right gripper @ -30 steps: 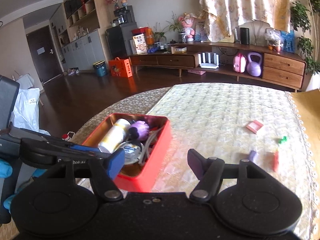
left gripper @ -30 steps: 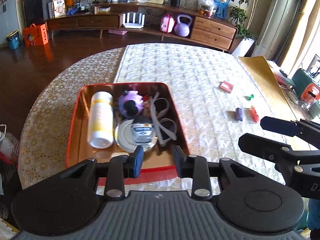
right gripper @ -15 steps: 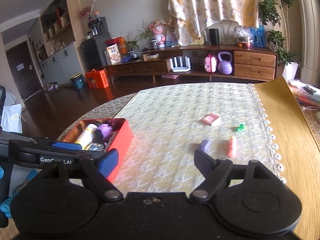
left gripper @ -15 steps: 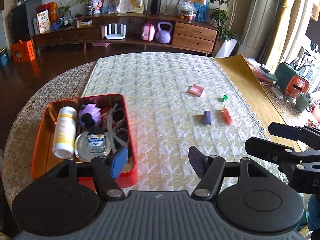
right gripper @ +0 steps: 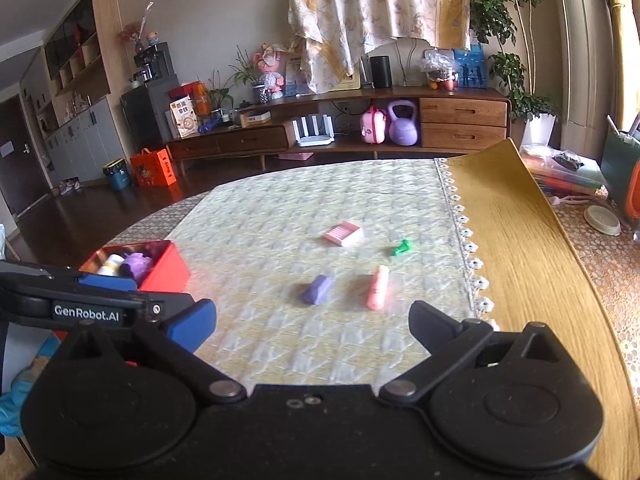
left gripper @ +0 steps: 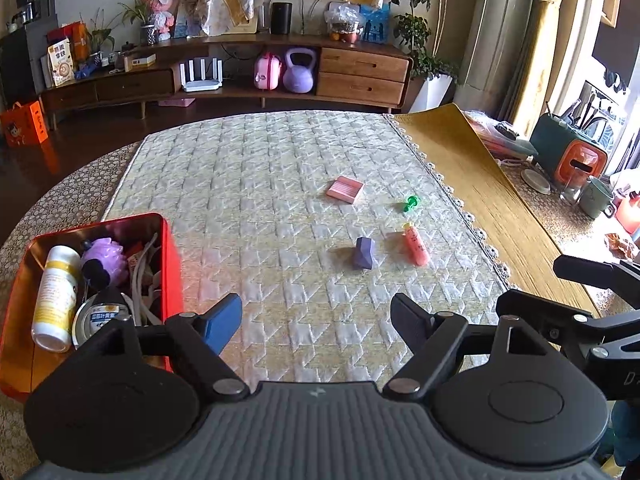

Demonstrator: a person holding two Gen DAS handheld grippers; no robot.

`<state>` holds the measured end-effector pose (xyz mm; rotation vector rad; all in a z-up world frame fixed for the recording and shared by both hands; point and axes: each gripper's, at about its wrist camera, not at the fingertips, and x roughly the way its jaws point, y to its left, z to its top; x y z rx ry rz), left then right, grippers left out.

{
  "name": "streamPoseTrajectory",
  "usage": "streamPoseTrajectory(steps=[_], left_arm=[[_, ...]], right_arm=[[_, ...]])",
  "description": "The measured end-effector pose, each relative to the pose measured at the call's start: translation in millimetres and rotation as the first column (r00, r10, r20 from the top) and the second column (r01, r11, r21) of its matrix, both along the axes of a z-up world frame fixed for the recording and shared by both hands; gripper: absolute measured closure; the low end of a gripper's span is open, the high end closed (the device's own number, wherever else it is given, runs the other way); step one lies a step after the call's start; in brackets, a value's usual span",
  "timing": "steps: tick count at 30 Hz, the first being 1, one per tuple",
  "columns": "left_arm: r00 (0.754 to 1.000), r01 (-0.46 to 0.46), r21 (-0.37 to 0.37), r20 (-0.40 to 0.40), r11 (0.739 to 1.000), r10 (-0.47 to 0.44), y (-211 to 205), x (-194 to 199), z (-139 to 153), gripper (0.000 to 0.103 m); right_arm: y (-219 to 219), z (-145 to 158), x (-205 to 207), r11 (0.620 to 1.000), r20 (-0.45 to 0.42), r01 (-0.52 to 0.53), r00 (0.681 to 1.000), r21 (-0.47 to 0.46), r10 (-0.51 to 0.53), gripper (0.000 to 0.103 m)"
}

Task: Organize rigid objects
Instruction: 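Move both open tools toward the purple block and pink bottle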

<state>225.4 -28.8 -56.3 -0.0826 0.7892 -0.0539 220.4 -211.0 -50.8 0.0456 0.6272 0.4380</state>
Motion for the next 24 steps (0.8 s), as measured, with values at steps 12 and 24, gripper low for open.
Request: streamPoseTrajectory(steps=[12, 24], left_arm=[[1.000, -0.001, 0.013, -0.002, 1.000, 0.001, -26.6, 54.7, -30.9, 0.018], [0.999, 0.044, 0.052, 0.009, 0.998, -0.044, -52.1, 98.2, -69.2, 0.019]], right_arm=[[-21.2, -25.8, 38.5, 0.993, 0.027, -0.028, 0.999, -0.119, 0.031, 0.000], [-24.0, -44.5, 110.9, 0.995, -0.052, 0.012, 0.999, -0.103, -0.017, 0.002]])
